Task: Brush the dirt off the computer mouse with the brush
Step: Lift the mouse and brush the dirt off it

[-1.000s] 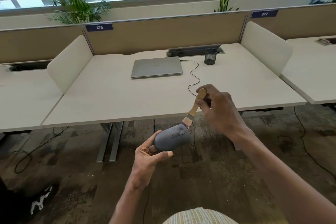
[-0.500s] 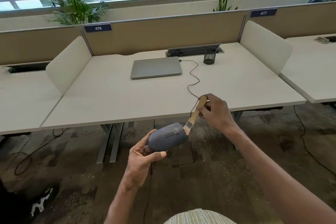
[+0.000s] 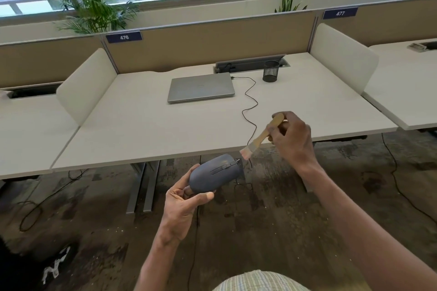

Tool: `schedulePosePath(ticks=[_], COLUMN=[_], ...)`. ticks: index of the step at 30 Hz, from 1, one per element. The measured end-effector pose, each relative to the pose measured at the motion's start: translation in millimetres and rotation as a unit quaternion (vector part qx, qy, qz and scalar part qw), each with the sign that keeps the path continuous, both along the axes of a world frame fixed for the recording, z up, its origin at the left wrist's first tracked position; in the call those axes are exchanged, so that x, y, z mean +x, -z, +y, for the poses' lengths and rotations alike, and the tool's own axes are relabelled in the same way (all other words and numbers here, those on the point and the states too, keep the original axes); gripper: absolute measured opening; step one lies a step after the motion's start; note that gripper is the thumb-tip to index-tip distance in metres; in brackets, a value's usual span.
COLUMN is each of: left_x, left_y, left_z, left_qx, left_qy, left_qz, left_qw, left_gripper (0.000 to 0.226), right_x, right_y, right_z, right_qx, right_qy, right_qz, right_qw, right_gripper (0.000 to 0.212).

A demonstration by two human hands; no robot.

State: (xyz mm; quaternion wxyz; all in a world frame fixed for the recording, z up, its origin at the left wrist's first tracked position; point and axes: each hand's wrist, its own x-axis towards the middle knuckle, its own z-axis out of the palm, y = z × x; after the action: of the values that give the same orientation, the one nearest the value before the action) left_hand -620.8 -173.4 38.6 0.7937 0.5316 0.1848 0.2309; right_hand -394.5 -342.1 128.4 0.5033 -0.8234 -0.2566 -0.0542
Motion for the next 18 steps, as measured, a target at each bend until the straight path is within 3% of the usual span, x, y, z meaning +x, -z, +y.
schedulePosePath(ticks=[4,10,18], left_x=[2,0,-3], left_y=[-3,-3,1], left_z=[0,1,2], left_qx=[0.005,0.003,0.008], left_qy=[0.01,0.017,0.007], left_qz=[-0.001,0.001,0.002], left_qw=[1.0,1.0,1.0], left_gripper=[0.08,0.079,0.086], right_x=[-9,-11,-20], right_y=[3,16,-4], right_z=[5,4,8], right_qx=[0.02,-0.03,0.063], right_qy=[-0.04,-0.03,-0.052], right_qz=[0.039,0.02,0.033], right_qw=[0.998,0.999,0.996], right_gripper=[0.029,0.024,0.026])
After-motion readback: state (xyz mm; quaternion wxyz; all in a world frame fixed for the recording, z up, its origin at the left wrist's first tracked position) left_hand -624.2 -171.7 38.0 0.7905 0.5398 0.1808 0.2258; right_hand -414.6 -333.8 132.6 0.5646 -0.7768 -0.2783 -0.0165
